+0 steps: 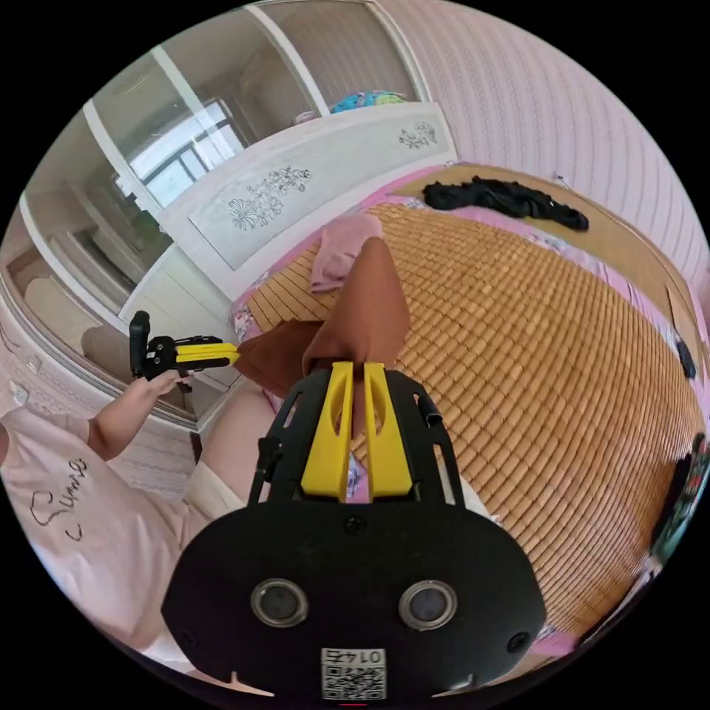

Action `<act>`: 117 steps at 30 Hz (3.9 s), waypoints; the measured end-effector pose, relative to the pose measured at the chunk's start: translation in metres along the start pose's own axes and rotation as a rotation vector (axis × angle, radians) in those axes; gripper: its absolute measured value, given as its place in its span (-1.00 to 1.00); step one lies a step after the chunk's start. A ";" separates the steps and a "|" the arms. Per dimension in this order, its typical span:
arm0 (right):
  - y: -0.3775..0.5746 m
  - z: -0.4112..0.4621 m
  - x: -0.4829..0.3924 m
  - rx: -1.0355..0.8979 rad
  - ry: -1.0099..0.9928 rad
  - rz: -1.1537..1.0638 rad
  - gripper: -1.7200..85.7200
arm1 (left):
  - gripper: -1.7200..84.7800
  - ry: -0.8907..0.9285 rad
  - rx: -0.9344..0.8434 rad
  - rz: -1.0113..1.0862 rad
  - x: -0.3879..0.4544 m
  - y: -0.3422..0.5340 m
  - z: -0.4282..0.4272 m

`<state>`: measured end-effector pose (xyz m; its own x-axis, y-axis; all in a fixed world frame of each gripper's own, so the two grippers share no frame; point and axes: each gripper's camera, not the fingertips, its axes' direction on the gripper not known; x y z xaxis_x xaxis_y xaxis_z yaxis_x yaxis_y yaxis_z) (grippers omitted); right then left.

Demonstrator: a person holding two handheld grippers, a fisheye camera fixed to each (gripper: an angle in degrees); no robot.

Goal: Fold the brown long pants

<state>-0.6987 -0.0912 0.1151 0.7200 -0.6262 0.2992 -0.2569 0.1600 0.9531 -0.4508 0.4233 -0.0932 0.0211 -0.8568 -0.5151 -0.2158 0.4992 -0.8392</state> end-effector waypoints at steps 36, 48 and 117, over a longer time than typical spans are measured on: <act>0.121 0.175 -0.092 -0.479 0.077 -0.462 -0.66 | -0.75 0.024 -0.150 -0.378 -0.008 0.106 0.050; 0.156 0.093 0.028 -0.354 -0.236 -0.147 -0.91 | -0.67 0.057 -0.010 -0.509 -0.057 0.068 0.076; 0.236 -0.267 0.162 -0.131 0.195 0.270 -0.95 | -0.98 0.253 0.133 -0.505 -0.063 0.077 0.034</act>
<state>-0.4704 0.0488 0.4013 0.7501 -0.3923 0.5323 -0.3794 0.4040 0.8324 -0.4353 0.5198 -0.1311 -0.1479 -0.9890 -0.0016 -0.1146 0.0188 -0.9932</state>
